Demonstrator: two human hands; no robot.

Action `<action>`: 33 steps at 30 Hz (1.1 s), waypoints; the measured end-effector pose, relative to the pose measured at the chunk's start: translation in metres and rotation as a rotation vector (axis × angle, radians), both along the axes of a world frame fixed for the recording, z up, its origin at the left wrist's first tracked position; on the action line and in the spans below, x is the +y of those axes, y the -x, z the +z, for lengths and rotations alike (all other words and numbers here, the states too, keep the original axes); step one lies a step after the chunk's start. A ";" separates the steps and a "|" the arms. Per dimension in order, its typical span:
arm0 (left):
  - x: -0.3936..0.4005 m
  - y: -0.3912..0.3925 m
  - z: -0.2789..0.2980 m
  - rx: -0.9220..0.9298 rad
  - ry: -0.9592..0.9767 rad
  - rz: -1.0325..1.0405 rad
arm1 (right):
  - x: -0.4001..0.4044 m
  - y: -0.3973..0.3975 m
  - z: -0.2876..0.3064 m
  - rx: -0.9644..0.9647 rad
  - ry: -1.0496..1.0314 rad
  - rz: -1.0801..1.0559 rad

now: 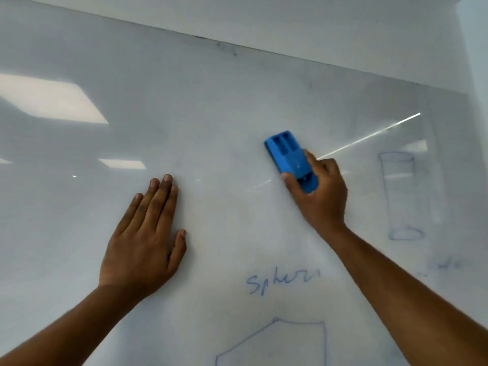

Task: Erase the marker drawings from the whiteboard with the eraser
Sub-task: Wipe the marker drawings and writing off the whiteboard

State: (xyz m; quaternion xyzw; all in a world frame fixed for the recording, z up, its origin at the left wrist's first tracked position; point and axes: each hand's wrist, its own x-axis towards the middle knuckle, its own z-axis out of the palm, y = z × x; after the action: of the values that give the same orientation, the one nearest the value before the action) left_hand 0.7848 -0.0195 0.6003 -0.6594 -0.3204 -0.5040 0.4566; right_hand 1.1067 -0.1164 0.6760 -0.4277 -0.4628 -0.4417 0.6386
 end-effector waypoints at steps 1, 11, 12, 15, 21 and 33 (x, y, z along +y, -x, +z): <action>0.000 0.000 0.000 0.001 0.001 0.002 | -0.005 -0.019 0.006 0.196 -0.026 0.018; -0.002 0.004 0.000 0.016 0.047 -0.002 | 0.015 0.049 -0.167 -0.634 0.267 0.078; -0.003 0.004 0.000 0.017 0.048 -0.002 | 0.011 0.035 -0.170 -0.671 0.284 0.059; -0.007 0.001 0.000 0.006 0.060 -0.029 | 0.000 -0.017 -0.146 -0.239 0.136 0.013; -0.006 0.024 -0.062 0.108 0.072 -0.035 | -0.003 -0.039 -0.135 0.553 -0.078 0.075; 0.015 0.038 -0.115 0.070 0.056 -0.054 | -0.005 -0.004 -0.226 -0.106 0.147 0.013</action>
State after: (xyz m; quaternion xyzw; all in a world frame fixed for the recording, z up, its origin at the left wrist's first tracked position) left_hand 0.7468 -0.0048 0.4856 -0.6975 -0.3005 -0.4838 0.4350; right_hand 1.1107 -0.1210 0.4504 -0.4464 -0.5301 -0.4242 0.5829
